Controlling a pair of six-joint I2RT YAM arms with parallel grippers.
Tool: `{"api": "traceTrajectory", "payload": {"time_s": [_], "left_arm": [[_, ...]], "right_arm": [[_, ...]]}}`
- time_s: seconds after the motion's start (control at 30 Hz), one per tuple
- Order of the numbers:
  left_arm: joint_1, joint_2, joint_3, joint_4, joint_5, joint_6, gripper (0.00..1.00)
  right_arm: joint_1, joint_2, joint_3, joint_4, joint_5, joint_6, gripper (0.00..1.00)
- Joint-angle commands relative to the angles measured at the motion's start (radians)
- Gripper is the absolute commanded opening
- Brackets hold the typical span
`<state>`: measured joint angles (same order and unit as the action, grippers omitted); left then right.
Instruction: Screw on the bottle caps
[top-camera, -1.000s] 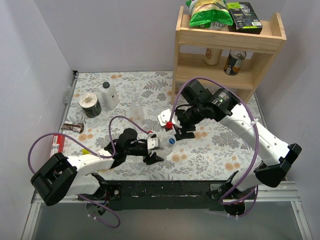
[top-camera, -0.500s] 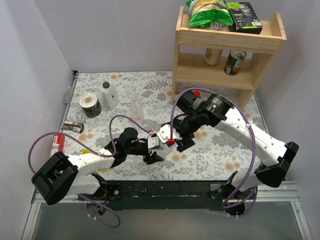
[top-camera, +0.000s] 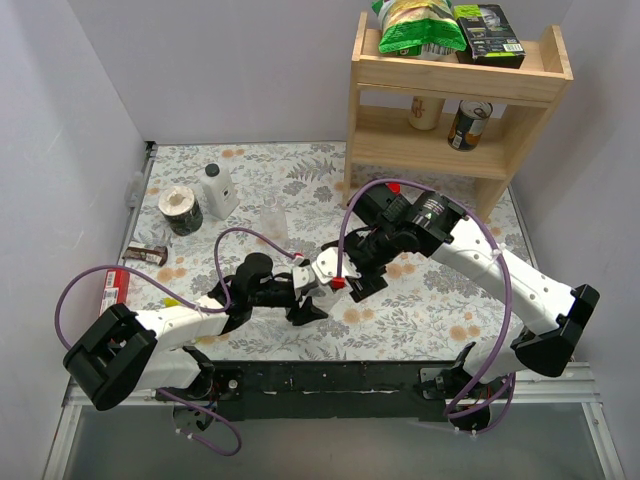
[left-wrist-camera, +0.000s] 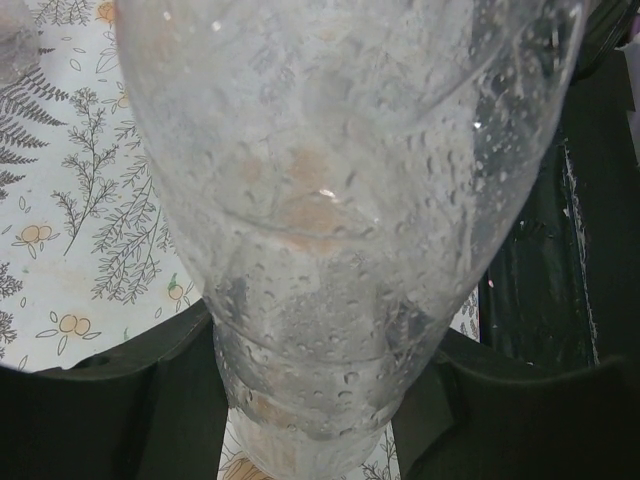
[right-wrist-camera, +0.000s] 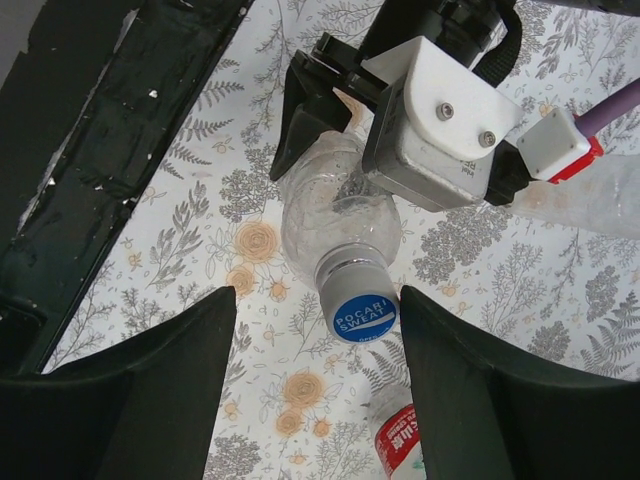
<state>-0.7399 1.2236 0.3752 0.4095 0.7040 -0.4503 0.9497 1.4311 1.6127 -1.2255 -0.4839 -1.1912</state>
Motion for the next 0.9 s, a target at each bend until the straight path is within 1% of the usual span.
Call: {"api": "traceTrajectory", "payload": {"time_s": [0.0, 0.1, 0.3, 0.43, 0.73, 0.87], "left_arm": [[0.019, -0.019, 0.014, 0.075, 0.005, -0.03, 0.0], [0.022, -0.025, 0.008, 0.078, -0.001, -0.033, 0.0], [0.024, -0.027, -0.002, 0.081, 0.003, -0.027, 0.0], [0.027, -0.032, -0.01, 0.101, -0.024, -0.06, 0.0], [0.039, -0.033, -0.019, 0.124, -0.052, -0.108, 0.0], [0.057, -0.035, -0.022, 0.147, -0.066, -0.133, 0.0]], "right_arm": [[0.006, -0.031, -0.023, 0.02, 0.053, 0.099, 0.72], [0.006, -0.031, -0.023, 0.038, 0.08, 0.133, 0.72], [0.006, -0.035, -0.02, 0.072, 0.087, 0.2, 0.7], [0.004, -0.026, -0.016, 0.048, 0.097, 0.217, 0.68], [0.003, -0.066, -0.037, 0.014, 0.102, 0.26, 0.65], [0.004, -0.098, -0.08, -0.006, 0.11, 0.269, 0.64]]}}
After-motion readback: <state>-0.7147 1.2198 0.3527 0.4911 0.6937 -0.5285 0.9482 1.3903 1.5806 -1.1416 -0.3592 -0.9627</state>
